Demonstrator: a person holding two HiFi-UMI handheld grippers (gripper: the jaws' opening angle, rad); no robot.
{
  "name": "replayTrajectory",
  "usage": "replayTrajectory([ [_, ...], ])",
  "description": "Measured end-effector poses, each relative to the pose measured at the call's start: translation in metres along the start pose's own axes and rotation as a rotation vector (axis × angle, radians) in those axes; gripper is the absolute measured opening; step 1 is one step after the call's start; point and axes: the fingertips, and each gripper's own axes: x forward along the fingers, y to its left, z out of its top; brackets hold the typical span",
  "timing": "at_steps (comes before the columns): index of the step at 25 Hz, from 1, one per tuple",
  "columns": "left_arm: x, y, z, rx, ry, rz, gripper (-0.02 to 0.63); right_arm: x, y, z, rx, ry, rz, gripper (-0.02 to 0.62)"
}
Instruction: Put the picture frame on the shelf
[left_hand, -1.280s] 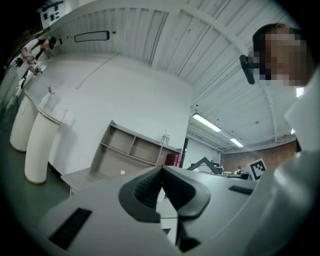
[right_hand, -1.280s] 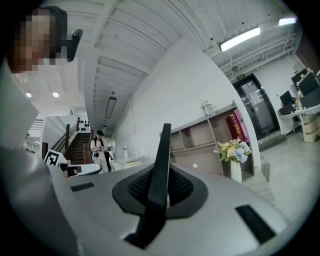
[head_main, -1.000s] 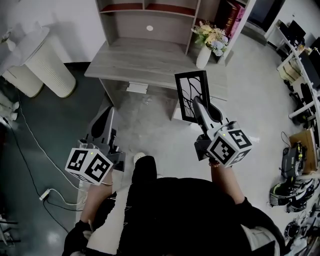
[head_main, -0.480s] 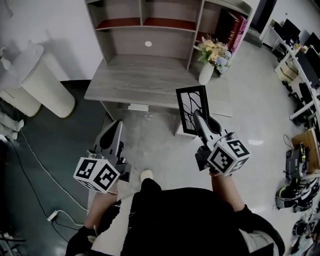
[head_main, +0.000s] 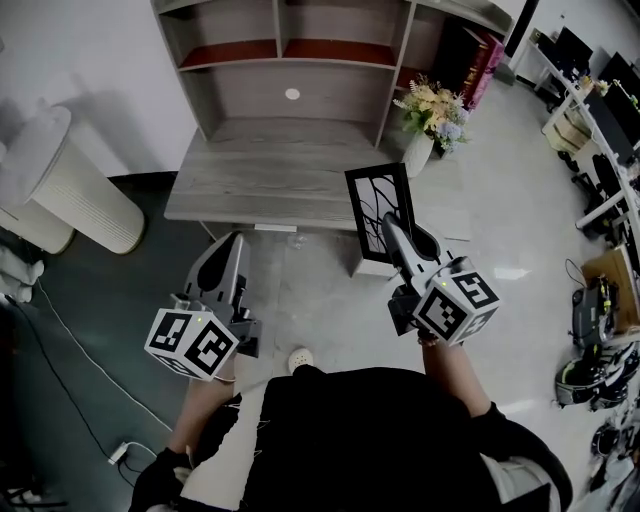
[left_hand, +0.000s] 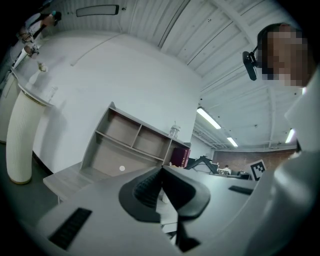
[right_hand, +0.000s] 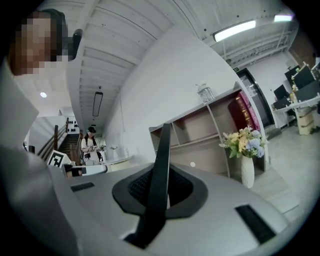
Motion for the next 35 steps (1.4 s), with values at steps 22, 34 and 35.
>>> replayTrajectory([
  [22, 0.056, 0.072, 0.056, 0.016, -0.047, -0.113, 0.011, 0.081, 0.006, 0.026, -0.022, -0.072, -0.089, 0.034],
  [34, 0.059, 0.095, 0.056, -0.020, -0.054, -0.079, 0.011, 0.102, 0.005, 0.019, -0.041, -0.026, -0.083, 0.034],
  [35, 0.059, 0.096, 0.054, -0.021, -0.055, -0.075, 0.011, 0.103, 0.003, 0.019, -0.035, -0.027, -0.079, 0.034],
])
